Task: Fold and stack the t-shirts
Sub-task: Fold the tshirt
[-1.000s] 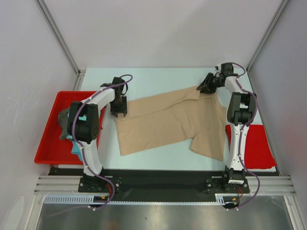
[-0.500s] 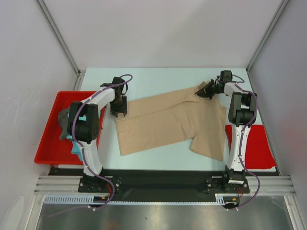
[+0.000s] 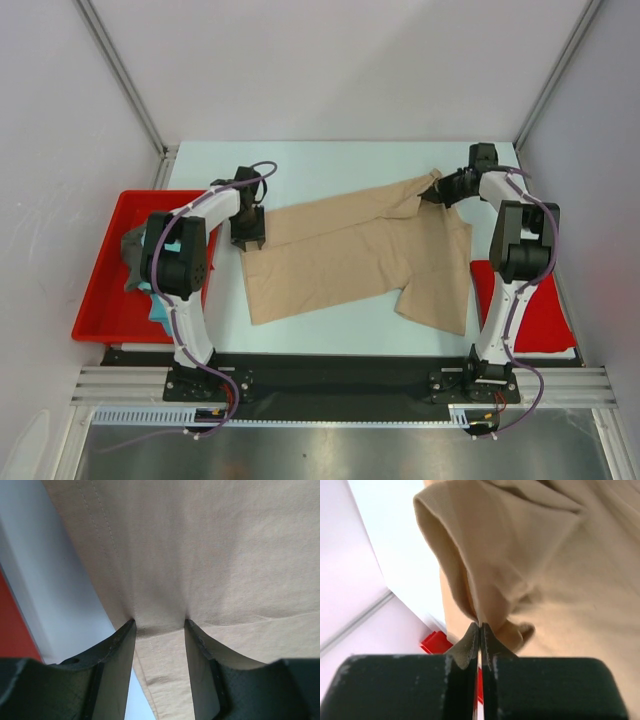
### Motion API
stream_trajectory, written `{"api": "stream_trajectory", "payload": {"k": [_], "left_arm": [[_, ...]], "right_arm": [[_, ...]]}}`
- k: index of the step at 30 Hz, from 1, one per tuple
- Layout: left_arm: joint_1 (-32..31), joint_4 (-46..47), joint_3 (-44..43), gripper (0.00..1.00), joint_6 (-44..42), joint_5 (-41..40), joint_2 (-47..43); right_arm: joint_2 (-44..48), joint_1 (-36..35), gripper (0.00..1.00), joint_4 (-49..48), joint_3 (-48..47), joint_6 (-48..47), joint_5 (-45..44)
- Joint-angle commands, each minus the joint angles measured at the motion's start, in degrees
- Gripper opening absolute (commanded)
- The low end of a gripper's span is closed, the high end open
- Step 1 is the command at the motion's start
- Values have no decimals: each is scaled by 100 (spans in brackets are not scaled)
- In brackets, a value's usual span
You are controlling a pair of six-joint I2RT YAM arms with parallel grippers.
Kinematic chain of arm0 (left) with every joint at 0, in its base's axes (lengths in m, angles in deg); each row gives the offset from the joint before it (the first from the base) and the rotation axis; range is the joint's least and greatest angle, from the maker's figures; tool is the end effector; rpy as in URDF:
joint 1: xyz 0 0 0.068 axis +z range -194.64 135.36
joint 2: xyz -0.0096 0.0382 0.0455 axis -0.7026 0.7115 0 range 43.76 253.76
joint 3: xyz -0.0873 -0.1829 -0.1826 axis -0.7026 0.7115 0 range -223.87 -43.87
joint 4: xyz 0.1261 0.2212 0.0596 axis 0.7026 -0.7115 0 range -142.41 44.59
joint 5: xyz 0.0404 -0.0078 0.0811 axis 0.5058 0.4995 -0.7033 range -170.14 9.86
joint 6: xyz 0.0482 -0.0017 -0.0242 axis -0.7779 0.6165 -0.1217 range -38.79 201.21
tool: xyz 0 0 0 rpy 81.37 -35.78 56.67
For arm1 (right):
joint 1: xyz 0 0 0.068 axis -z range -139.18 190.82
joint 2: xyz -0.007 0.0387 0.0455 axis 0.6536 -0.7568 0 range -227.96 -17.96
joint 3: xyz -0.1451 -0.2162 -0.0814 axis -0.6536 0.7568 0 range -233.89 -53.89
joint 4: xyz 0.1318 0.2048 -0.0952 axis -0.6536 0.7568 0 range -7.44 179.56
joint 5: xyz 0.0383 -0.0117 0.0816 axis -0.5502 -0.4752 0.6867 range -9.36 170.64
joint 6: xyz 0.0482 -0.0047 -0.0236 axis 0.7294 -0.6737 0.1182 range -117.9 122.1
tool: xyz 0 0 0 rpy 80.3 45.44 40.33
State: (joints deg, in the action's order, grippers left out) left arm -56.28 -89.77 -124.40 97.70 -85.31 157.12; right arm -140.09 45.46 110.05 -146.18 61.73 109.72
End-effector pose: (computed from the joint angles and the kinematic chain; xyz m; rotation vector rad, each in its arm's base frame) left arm 0.3800 -0.0751 0.1667 -0.1375 2.8992 0.0478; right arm 0.4594 -0.0200 0.1788 1.2617 2.3941 0.9860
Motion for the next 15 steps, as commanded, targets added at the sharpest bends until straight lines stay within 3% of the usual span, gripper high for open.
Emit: {"api": "stream_trajectory", "payload": {"k": [1,4,15], "left_arm": [[-14,138,64,49,38,86,-165],[-14,138,46,50,-14,95,-139],[4,103,-33,50,-199,130,-51]], "right_arm": [[426,37,0,537,211,530,-656],[514,-16,0,1109,386,820,-877],[1349,-209,0,1576,1301,1629,-1993]]}}
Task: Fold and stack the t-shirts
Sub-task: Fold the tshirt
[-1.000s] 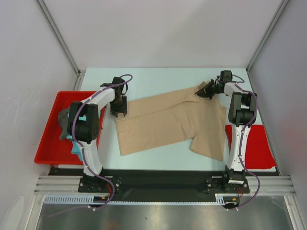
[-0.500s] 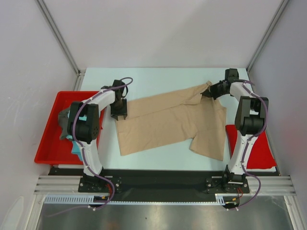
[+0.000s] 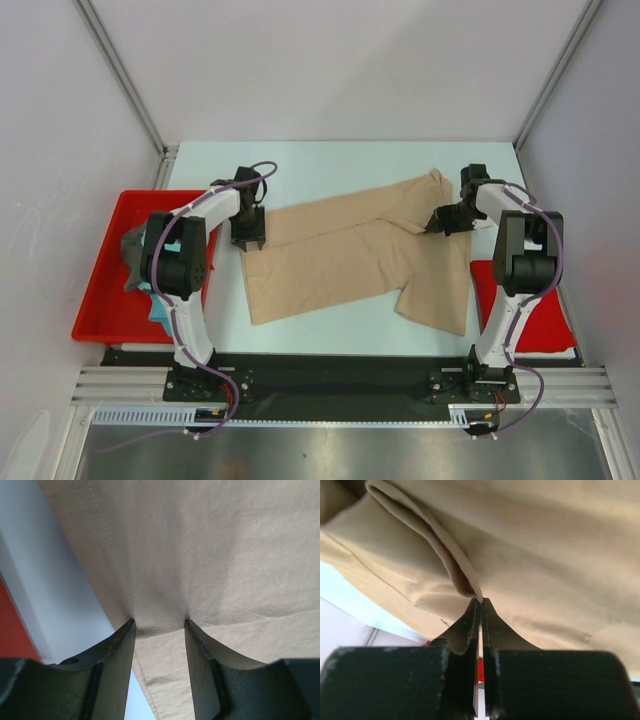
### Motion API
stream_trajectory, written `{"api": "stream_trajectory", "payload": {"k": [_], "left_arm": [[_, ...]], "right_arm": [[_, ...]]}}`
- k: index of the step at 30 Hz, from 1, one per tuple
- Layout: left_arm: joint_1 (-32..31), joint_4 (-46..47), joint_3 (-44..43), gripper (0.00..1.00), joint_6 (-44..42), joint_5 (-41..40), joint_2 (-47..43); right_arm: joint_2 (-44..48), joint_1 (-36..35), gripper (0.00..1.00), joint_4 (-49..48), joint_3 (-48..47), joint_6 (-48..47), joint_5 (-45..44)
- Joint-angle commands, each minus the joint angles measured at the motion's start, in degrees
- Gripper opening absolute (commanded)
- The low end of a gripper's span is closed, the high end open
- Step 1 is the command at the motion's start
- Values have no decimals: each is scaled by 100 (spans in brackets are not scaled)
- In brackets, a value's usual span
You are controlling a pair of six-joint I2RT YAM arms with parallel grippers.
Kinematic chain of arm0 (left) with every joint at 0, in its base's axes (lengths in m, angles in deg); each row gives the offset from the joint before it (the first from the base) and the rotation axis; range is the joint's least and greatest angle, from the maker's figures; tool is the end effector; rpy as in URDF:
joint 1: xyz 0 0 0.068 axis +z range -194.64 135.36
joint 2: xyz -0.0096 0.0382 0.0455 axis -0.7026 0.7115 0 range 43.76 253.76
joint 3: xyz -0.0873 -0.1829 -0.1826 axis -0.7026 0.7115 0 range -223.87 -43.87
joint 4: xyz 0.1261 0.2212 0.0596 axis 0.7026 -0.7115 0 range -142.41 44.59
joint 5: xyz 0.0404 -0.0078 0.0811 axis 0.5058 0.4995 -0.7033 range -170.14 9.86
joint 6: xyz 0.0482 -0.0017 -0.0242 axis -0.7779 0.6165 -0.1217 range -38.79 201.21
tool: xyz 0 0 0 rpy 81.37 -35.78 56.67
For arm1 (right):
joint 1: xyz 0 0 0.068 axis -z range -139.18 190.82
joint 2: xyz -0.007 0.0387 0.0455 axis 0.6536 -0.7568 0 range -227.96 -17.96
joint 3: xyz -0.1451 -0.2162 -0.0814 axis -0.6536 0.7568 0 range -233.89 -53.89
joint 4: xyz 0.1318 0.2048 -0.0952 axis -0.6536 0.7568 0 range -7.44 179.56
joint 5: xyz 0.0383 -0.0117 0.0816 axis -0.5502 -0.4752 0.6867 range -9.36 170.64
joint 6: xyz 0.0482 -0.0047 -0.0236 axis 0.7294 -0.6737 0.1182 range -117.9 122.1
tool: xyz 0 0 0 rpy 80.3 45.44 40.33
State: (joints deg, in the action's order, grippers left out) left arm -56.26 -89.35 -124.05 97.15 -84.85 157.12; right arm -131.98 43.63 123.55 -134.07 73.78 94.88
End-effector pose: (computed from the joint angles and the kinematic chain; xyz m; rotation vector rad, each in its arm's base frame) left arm 0.3796 -0.0751 0.1653 -0.1229 2.9009 0.0378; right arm 0.3927 -0.0105 0.1634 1.7857 2.4315 0.5379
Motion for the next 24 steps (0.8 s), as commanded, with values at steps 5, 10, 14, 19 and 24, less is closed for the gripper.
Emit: {"api": "stream_trajectory", "payload": {"k": [5,10,14,19,24], "left_arm": [[45,88,-41,50,-188,128,-69],[124,105,-41,50,-188,172,-69],[204,140,-15,50,-197,199,-86],[248,175,20,49,-214,155,-138],[239,202,-68,49,-197,207,-130]], "right_arm": [[600,-70,0,-37,327,592,-598],[504,-61,8,-66,451,576,-546],[775,-61,40,119,416,23,-589],[1127,-79,48,-99,-40,-1680,-1220],[224,-70,40,-1373,-1322,-3375,-1267]]}}
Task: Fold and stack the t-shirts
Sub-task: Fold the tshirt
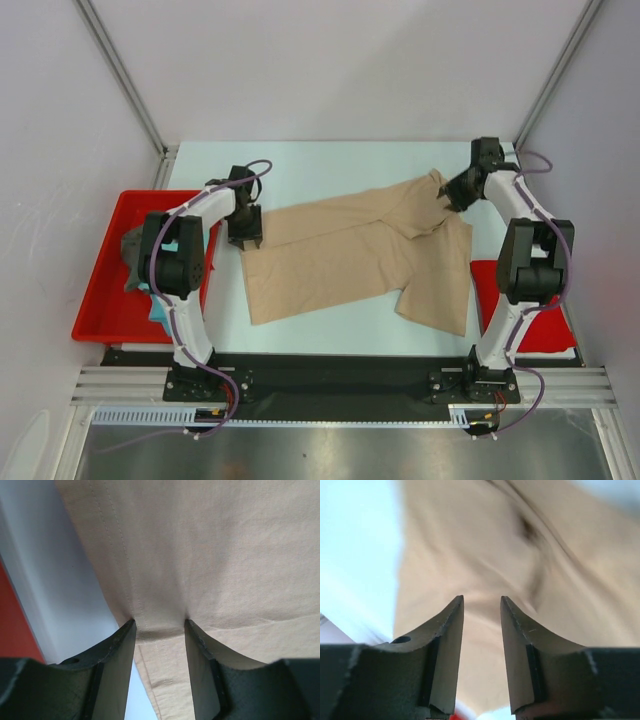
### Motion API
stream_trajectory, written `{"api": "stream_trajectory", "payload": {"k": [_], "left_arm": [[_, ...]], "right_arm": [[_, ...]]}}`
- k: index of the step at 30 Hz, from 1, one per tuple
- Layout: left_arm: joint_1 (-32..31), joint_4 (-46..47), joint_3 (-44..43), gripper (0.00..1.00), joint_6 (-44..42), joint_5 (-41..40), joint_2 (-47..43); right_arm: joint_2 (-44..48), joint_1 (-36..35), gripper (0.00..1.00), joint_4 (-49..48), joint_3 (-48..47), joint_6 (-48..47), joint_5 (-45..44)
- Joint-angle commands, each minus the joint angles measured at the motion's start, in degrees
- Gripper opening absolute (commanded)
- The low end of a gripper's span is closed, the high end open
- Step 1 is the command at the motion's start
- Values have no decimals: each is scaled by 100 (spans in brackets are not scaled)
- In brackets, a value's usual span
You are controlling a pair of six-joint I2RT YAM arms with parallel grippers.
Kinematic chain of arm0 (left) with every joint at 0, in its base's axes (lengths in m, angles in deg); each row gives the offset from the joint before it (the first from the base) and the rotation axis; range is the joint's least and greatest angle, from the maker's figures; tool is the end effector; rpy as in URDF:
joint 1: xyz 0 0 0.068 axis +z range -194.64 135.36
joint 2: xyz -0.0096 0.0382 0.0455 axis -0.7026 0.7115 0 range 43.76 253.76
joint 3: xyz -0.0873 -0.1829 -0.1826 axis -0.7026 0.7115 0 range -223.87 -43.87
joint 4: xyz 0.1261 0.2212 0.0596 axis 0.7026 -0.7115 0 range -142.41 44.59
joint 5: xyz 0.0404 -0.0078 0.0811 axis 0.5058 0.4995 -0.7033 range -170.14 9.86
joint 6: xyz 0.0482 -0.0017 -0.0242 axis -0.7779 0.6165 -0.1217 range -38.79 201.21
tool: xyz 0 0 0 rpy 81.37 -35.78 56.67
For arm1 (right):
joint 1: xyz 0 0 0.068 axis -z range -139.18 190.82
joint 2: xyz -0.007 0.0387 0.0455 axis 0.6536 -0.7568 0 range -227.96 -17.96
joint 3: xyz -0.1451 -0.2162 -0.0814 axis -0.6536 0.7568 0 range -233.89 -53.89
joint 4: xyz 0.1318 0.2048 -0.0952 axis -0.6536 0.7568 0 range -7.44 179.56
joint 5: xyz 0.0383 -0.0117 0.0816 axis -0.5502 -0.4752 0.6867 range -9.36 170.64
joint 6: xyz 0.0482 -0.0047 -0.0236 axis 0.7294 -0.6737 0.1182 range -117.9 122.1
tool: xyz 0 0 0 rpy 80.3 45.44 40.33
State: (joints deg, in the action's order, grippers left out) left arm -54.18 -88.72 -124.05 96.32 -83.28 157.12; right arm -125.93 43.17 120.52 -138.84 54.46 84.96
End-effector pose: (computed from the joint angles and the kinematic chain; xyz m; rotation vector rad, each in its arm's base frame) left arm 0.3831 -0.0625 0.1655 -0.1503 2.8956 0.0042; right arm 0.4033 -0.0139 0.2284 1.2118 2.3991 0.3859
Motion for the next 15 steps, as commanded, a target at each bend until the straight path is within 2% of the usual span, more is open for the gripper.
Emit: {"api": "stream_trajectory", "payload": {"k": [1,2,4,6,9,15], "left_arm": [[31,121,-94,49,-114,85,-121],[40,104,-164,49,-114,103,-69],[31,86,-234,49,-114,138,-34],[31,86,-322,49,-114,190,2],[31,25,-489,49,-140,226,89],[31,-116,-876,49,-140,270,414]], "right_arm": [[-627,2,40,-1227,-1118,-1630,-178],[-951,2,42,-1116,-1529,-1815,-168],[-1848,20,52,-879,-2812,-2369,-63],[-2628,11,57,-457,-3978,-2677,-106],[-3237,11,63,-139,-4879,-3038,86],[-3258,11,64,-578,-4558,-3188,333]]}}
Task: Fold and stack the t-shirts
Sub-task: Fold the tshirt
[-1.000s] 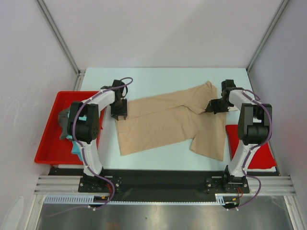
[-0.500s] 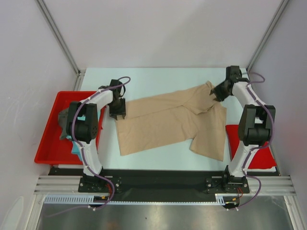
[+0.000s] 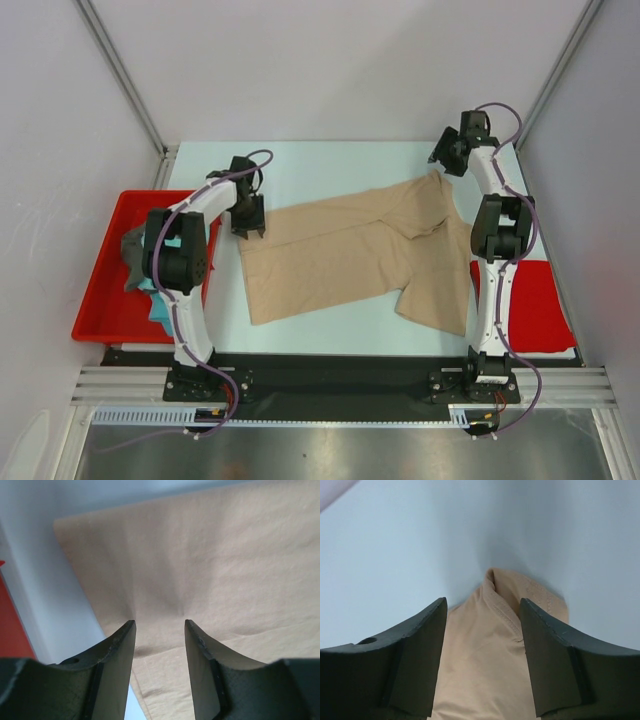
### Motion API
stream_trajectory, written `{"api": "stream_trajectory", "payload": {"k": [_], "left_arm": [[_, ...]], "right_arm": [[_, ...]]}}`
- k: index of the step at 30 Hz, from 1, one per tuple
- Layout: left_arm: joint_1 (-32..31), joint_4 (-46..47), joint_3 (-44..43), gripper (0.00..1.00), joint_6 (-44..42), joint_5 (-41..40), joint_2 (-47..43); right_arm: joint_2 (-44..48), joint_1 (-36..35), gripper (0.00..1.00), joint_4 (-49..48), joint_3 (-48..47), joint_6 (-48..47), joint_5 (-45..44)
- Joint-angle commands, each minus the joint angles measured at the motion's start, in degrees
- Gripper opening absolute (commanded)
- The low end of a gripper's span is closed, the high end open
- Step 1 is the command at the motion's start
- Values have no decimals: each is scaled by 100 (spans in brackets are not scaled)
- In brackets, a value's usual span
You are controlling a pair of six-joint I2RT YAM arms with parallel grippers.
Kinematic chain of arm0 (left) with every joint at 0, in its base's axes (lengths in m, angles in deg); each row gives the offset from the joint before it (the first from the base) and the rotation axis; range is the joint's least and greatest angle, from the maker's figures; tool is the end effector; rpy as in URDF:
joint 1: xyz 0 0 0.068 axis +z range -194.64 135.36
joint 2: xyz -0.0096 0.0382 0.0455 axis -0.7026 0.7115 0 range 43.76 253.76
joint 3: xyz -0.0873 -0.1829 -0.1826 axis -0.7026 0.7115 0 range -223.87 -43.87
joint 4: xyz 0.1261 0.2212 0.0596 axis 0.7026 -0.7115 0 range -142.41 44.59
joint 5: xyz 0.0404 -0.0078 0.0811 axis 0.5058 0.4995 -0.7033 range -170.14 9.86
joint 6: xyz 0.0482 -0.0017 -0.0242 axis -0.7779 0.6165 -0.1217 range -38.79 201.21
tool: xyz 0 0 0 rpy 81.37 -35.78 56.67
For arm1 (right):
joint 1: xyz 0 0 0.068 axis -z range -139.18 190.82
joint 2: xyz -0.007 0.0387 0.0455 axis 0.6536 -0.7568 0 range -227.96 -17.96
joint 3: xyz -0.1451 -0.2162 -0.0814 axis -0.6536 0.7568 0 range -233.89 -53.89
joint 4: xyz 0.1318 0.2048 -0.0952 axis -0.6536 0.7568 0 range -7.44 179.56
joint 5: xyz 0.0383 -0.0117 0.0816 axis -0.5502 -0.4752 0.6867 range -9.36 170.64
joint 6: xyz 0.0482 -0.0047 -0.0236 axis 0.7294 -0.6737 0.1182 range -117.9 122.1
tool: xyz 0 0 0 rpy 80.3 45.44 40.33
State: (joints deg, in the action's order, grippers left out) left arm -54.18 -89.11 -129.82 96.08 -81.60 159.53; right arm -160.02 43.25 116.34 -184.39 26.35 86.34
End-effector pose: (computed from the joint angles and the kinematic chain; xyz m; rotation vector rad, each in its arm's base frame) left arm 0.4028 -0.0668 0.1764 -0.1380 2.8511 -0.0520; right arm 0.5568 -0.0201 0.2077 0.5013 2.3242 0.3010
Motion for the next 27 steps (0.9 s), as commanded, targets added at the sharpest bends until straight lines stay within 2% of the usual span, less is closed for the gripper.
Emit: {"api": "stream_trajectory", "payload": {"k": [1,8,19,20,22,25,26,27], "left_arm": [[31,-103,-343,49,-116,101,209],[31,-218,-519,49,-116,101,350],[40,-314,-641,49,-116,93,473],[40,-314,-677,49,-116,67,499],[57,-376,-730,49,-116,75,561],[75,-402,-774,49,-108,40,623],[84,-411,-774,49,-99,40,640],[101,-420,-774,49,-90,40,640]], "right_arm": [[117,2,63,-266,41,-412,239],[-50,-15,50,-258,103,-482,134],[-392,-24,38,-469,-1,-413,64],[-410,-15,32,-469,-28,-386,-32],[-428,11,31,-495,-64,-342,-130],[-419,90,19,-495,-72,-237,-358],[-402,125,12,-478,-64,-150,-524],[-375,186,11,-486,-29,-123,-560]]}}
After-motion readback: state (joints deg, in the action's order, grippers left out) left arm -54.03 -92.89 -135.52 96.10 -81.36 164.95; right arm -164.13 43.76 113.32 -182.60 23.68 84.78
